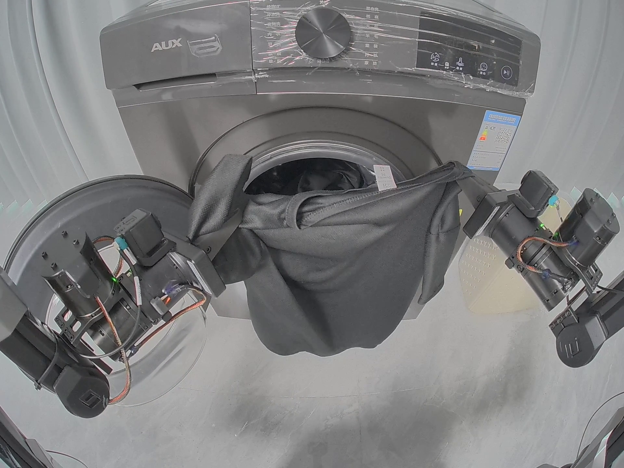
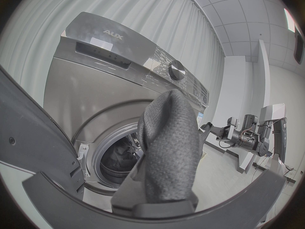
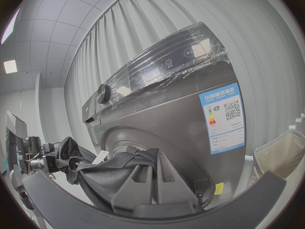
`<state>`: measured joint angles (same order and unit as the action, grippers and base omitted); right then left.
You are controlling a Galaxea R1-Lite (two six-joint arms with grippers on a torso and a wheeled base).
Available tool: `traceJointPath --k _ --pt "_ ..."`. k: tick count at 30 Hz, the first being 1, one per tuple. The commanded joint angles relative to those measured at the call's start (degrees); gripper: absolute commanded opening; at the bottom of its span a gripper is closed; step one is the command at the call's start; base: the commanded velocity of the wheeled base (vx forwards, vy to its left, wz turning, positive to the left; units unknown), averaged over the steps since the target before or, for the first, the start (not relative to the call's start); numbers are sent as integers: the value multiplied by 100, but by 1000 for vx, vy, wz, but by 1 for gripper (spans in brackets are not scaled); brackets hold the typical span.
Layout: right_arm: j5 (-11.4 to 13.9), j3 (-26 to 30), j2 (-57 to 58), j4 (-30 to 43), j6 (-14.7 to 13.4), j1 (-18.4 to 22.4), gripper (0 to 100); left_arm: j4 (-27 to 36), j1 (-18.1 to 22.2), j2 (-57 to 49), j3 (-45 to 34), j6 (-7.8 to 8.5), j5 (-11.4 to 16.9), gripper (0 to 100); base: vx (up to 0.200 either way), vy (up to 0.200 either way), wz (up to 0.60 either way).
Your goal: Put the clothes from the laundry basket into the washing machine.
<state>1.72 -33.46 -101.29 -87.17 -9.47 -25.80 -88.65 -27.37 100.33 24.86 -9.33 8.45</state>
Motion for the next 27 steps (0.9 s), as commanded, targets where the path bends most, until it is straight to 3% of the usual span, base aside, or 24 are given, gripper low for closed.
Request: traceJointPath --k 1,8,27 --pt "-14 -46 74 -10 -2 -31 0 -3 12 -66 -34 1 -1 0 0 0 0" --pt "-181 -161 74 -1 -2 -48 0 6 12 -172 -16 -8 -1 0 0 0 0" --pt "-181 -213 127 -19 -2 -57 0 6 144 -444 309 -78 -45 0 0 0 0"
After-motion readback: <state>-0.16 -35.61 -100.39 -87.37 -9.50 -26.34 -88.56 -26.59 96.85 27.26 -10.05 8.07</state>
